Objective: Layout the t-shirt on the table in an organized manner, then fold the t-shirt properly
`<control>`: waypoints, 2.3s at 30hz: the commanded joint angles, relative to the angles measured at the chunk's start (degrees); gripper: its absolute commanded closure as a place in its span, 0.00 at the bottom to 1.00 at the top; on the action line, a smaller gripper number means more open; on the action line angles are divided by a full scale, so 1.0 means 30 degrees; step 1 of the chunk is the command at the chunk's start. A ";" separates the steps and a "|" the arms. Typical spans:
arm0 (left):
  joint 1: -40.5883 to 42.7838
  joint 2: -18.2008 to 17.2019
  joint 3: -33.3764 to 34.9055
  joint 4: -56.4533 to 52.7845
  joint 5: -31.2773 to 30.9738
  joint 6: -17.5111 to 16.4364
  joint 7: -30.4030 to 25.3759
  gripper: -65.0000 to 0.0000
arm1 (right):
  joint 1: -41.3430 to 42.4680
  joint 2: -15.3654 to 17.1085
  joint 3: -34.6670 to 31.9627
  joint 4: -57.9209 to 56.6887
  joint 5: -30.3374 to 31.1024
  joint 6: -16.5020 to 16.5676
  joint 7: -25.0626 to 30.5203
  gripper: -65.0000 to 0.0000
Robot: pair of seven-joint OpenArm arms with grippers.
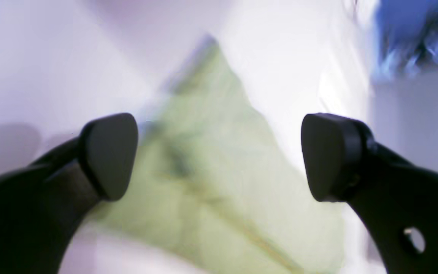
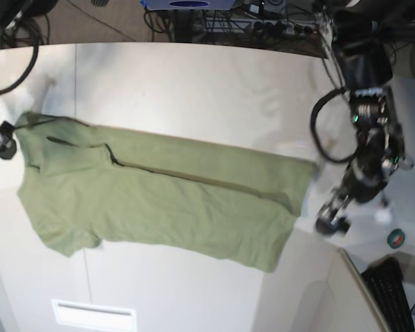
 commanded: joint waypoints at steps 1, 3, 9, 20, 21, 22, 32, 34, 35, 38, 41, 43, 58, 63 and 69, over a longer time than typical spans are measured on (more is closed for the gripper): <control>0.0399 -0.0022 -0.0212 0.0423 -0.0135 -0.0286 0.0092 0.00 | 0.0208 -0.0461 0.1190 0.0675 0.0289 0.0130 0.0316 0.26; 0.1571 -0.0022 -0.0387 0.0365 -0.0135 -0.0316 0.0092 0.00 | 0.0208 -0.1750 0.2977 0.0938 0.0289 0.0160 0.0199 0.20; 0.2216 0.0652 -0.0593 -0.1599 -0.0048 -0.2484 0.0092 0.00 | -0.0115 -0.3391 0.3212 -0.0263 0.0289 0.0160 0.0287 0.19; -0.0099 0.0827 -0.0387 -0.5467 0.0890 -0.2484 0.0092 0.00 | 0.1614 -0.3362 0.5468 -0.5128 0.0289 0.0570 0.0374 0.19; -0.0275 0.1003 -0.0387 -0.5467 0.1447 -0.2484 0.0092 0.00 | 0.1937 -0.3216 0.5908 -0.5772 0.0289 0.0892 0.0374 0.19; -0.0392 0.1267 -0.0387 -0.5467 0.2092 -0.2484 0.0092 0.00 | 0.2171 -0.2923 0.6113 -0.6358 0.0289 0.1068 0.0345 0.19; -0.0890 0.2029 -0.0417 -0.5848 0.3967 -0.2484 0.0092 0.33 | 0.3666 -0.0959 0.6171 -1.2483 0.0289 0.1185 0.1371 0.19; -0.1213 0.2000 -0.0417 -0.6346 0.3996 -0.2484 0.0092 0.46 | 0.3666 -0.0959 0.6171 -1.2571 0.0260 0.1185 0.1371 0.20; -0.1330 0.1970 -0.0417 -0.6668 0.3996 -0.2484 0.0092 0.52 | 0.3666 -0.0988 0.6171 -1.2571 0.0260 0.1185 0.1371 0.20; -0.1623 0.1912 -0.0417 -0.7401 0.3996 -0.2484 0.0092 0.78 | 0.3607 -0.1018 0.6142 -1.2659 0.0260 0.1185 0.1371 0.24; -0.1623 0.1941 -0.0417 -0.7372 0.4026 -0.2484 0.0092 1.00 | 0.3607 -0.0959 0.6142 -1.2688 0.0172 0.1185 0.1371 0.48; -0.1623 0.1941 -0.0417 -0.7372 0.4026 -0.2484 0.0121 1.00 | 0.3666 -0.0842 0.6113 -1.2688 0.0172 0.1185 0.1459 0.69; -0.1125 0.1970 -0.0563 -0.1950 0.3967 -0.2426 0.4077 1.00 | 0.5951 0.2294 0.6113 -1.2190 0.0172 0.0541 -0.2820 1.00; -0.0685 0.2351 -0.0622 0.2006 0.3879 -0.0228 0.5601 1.00 | 0.6655 0.2059 0.6113 -0.8204 0.0260 -0.1423 -0.5076 1.00; -0.1388 0.2615 -0.0446 0.3764 0.3000 -0.0081 0.5689 1.00 | 0.8530 0.2088 0.6113 -0.5743 0.0202 -0.2331 -0.7743 1.00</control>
